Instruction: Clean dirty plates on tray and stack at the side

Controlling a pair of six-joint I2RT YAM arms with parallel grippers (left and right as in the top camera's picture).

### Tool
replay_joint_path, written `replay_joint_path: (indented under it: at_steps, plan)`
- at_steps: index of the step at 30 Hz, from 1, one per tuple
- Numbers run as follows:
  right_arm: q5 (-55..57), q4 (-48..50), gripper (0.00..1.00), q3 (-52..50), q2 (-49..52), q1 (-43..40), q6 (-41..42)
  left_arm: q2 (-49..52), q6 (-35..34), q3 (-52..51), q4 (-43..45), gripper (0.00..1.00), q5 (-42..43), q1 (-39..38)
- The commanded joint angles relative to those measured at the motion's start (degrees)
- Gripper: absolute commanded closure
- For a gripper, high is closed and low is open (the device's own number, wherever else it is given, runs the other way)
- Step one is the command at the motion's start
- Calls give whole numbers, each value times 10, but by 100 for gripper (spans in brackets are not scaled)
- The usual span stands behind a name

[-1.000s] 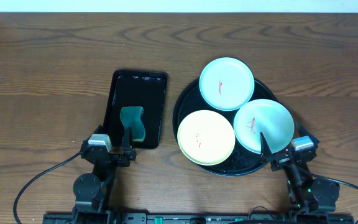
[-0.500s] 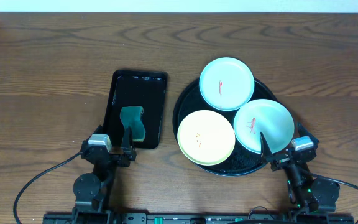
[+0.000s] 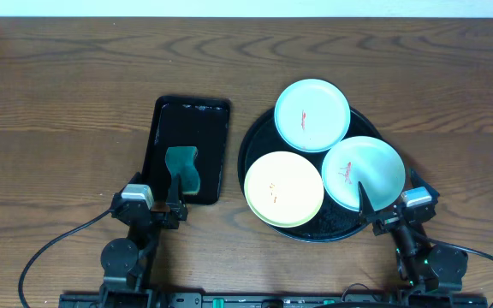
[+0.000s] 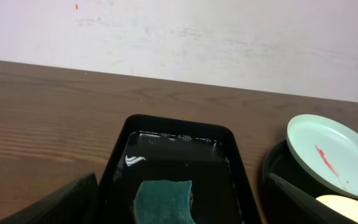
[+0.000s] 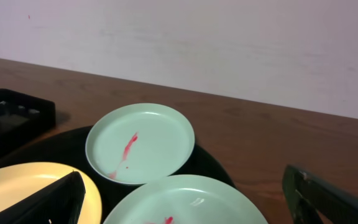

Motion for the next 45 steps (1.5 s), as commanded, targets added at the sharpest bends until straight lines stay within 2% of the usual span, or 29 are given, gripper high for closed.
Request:
replay_joint_path:
  at_steps: [1,4,7,10,16,23,29,33,38,45]
  plan:
    - [-32,0,1,-1,-3,6,21,-5,7,-5,-25,16,26,2]
    - [-100,3,1,-1,-3,6,43,-5,5,-5,-8,16,45,2]
    - [-151,0,1,8,-3,6,94,-5,6,-5,55,16,83,2]
    - [-151,-4,1,31,-3,6,122,-5,6,1,105,16,113,2]
    - [-148,-30,1,111,45,6,123,7,5,45,105,16,188,2]
    - [-149,-111,1,273,210,6,116,95,-23,169,18,16,202,2]
    - [-148,-203,1,435,378,6,115,231,-23,311,-92,16,202,2]
    - [-150,-272,1,521,476,6,101,322,-60,395,-166,16,204,2]
    - [-158,-355,1,580,559,6,74,410,-60,479,-253,16,205,2]
    - [-157,-378,1,588,578,6,47,434,-59,494,-259,16,205,2]
